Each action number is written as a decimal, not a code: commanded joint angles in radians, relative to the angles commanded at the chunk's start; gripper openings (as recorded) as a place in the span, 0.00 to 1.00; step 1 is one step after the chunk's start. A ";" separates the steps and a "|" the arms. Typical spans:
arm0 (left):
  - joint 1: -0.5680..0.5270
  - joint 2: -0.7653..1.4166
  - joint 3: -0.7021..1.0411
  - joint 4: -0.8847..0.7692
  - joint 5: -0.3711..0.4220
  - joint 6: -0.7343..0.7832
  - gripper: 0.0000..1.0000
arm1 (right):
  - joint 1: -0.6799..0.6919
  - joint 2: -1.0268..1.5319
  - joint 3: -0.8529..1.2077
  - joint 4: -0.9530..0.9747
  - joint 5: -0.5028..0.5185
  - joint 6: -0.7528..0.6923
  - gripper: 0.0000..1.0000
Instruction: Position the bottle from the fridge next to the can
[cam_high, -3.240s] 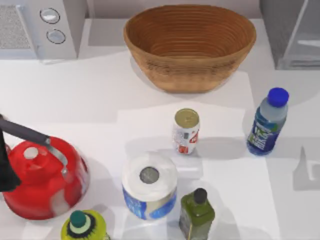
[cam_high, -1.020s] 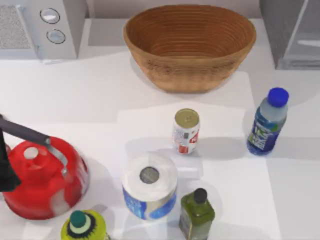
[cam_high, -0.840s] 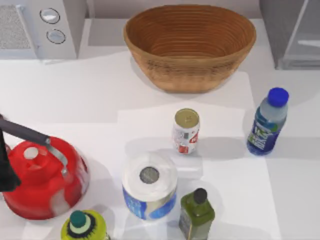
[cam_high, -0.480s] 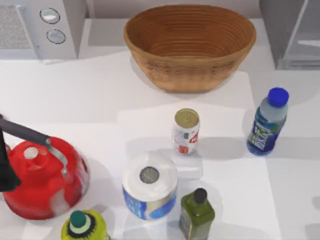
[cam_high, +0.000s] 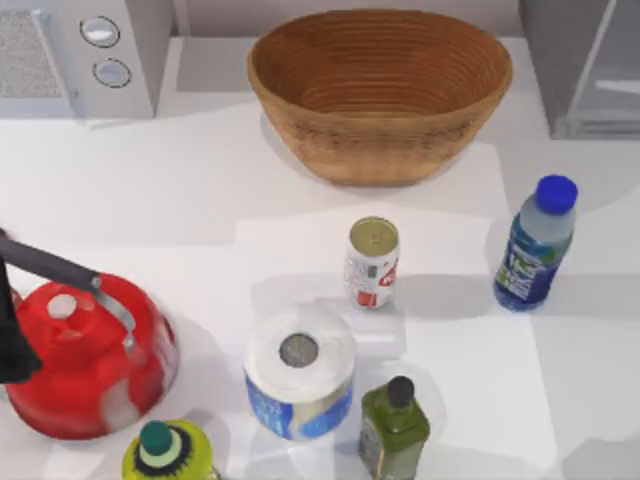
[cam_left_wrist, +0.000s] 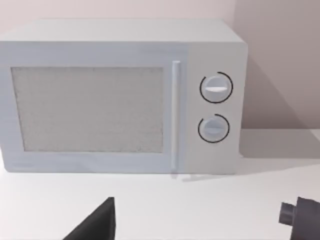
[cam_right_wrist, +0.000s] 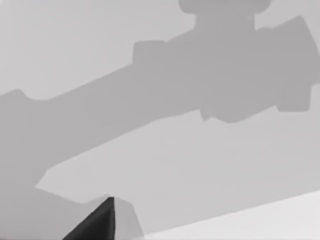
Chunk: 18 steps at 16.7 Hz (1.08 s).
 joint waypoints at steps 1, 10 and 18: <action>0.000 0.000 0.000 0.000 0.000 0.000 1.00 | -0.085 0.097 0.030 -0.002 -0.044 -0.095 1.00; 0.000 0.000 0.000 0.000 0.000 0.000 1.00 | -0.703 0.795 0.251 -0.010 -0.376 -0.794 1.00; 0.000 0.000 0.000 0.000 0.000 0.000 1.00 | -0.810 0.914 0.291 -0.009 -0.440 -0.915 1.00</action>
